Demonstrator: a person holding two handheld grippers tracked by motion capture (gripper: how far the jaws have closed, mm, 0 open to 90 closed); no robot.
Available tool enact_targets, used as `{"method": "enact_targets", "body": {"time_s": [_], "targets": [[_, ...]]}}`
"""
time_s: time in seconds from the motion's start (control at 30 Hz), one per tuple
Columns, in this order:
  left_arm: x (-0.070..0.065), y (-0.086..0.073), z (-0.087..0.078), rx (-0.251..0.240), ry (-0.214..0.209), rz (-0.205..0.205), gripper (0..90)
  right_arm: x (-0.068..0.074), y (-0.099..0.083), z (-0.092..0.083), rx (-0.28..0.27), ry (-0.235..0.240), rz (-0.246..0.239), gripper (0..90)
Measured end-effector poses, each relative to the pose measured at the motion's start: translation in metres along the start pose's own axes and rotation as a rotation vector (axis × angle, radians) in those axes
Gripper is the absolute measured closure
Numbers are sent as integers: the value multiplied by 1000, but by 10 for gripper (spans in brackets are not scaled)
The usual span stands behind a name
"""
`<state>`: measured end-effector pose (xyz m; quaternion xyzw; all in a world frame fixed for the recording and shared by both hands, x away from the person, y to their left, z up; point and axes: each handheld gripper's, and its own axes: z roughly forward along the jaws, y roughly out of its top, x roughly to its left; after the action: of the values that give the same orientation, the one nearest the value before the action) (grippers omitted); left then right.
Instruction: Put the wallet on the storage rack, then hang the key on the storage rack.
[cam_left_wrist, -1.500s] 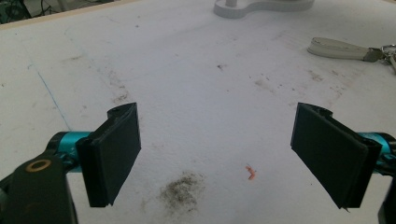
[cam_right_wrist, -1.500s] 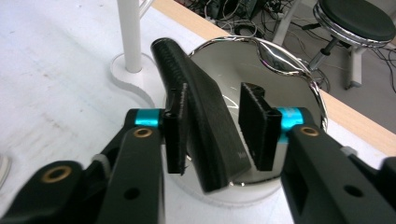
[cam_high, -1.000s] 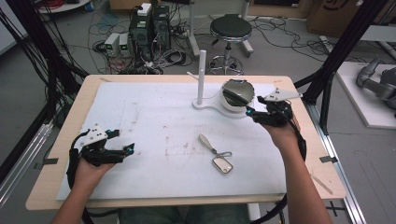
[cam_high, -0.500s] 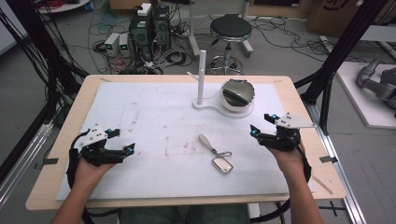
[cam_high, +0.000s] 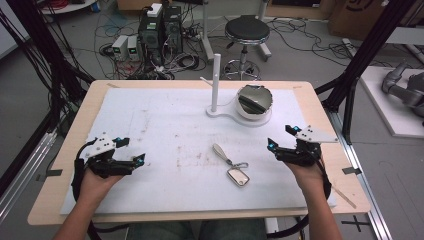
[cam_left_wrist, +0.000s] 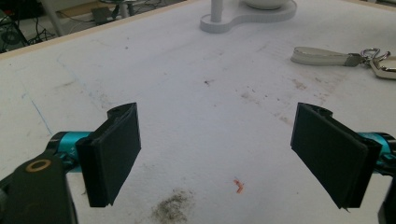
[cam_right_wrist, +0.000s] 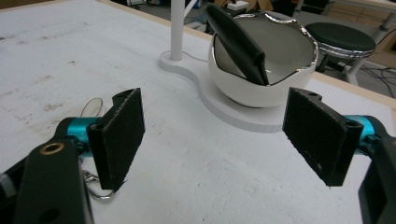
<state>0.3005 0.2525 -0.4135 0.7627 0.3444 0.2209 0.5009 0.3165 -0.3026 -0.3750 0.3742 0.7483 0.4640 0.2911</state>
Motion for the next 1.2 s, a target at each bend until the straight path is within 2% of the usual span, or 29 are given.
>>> {"method": "enact_targets", "body": {"time_s": [0.2,0.37,0.53,0.67,1.0,1.2], "targets": [[2,0,0,2,20,-3,159,-3,-1,3,-10,2,3,206],[2,1,1,3,18,2,159,-3,-5,4,6,8,4,206],[4,0,0,-1,16,-1,159,0,0,3,-6,9,-6,206],[7,-1,-2,1,23,-8,159,5,4,6,-7,15,-18,206],[5,-2,-10,5,43,-4,159,23,9,22,10,73,-50,206],[7,-3,-12,3,51,-14,159,42,8,43,65,133,-70,206]]}}
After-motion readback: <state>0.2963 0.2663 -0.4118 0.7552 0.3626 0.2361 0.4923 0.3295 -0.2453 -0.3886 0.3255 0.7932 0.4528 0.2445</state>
